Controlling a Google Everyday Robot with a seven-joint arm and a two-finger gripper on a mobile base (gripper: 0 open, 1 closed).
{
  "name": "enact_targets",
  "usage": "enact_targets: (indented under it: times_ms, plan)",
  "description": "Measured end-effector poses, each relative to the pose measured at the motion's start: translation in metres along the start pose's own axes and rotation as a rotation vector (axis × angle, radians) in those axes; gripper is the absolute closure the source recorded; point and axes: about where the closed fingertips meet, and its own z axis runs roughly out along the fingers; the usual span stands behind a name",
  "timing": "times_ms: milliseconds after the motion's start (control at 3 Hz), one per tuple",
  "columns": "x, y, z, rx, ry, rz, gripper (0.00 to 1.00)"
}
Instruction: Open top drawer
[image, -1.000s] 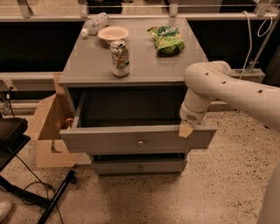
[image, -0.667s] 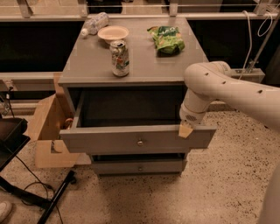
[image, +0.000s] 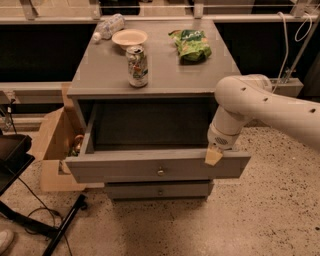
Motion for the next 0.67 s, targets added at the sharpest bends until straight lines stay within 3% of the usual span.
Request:
enact_targets:
  times_ms: [333,667]
  plan:
    - [0.0,0.0,0.0,0.0,0.0,0.0,0.58]
    - [0.0004,0.0009,0.002,-0.004,0.002,-0.001,0.27]
